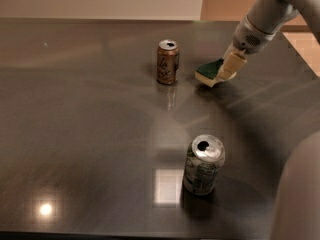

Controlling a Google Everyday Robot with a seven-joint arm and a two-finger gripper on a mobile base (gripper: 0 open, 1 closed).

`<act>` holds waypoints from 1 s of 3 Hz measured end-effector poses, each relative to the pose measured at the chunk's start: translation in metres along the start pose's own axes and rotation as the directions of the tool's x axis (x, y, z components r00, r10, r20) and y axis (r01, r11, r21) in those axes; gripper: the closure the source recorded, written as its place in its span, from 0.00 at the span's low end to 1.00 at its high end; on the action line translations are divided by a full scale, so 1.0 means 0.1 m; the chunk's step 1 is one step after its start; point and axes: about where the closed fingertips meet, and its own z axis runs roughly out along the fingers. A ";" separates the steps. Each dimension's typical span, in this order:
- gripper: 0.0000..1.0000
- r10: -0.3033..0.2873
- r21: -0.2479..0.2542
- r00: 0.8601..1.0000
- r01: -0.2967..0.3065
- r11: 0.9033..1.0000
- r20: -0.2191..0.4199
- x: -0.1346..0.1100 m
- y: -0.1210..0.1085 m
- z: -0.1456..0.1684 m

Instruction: Move sponge near orange can

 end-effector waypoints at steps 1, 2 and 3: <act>1.00 -0.041 0.006 0.999 0.041 0.999 0.010 -0.27 -0.04 0.06; 0.82 -0.060 -0.001 0.998 0.060 0.998 -0.001 -0.38 -0.06 0.16; 0.59 -0.065 -0.011 0.998 0.064 0.998 -0.010 -0.42 -0.06 0.24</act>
Offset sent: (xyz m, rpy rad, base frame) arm 0.0270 0.0462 0.0005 -0.0332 -0.0083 0.0758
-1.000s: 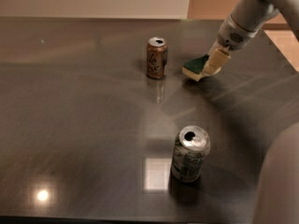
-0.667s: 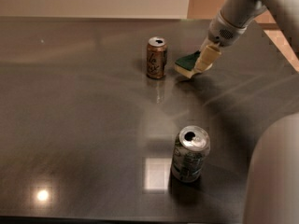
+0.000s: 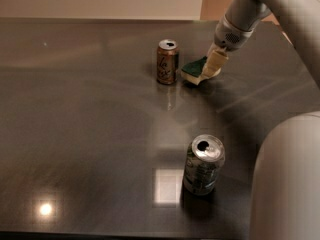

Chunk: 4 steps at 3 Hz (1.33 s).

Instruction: Move sponge near orange can

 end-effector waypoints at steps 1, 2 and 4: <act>0.35 0.000 0.000 1.000 0.000 1.000 0.002 -0.01 -0.01 0.03; 0.12 -0.001 0.000 1.000 0.001 1.000 0.004 -0.02 -0.02 0.07; 0.00 -0.002 -0.001 1.000 0.002 1.000 0.005 -0.03 -0.03 0.10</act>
Offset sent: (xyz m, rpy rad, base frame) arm 0.0018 0.0014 -0.0023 0.0016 -0.0011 0.0005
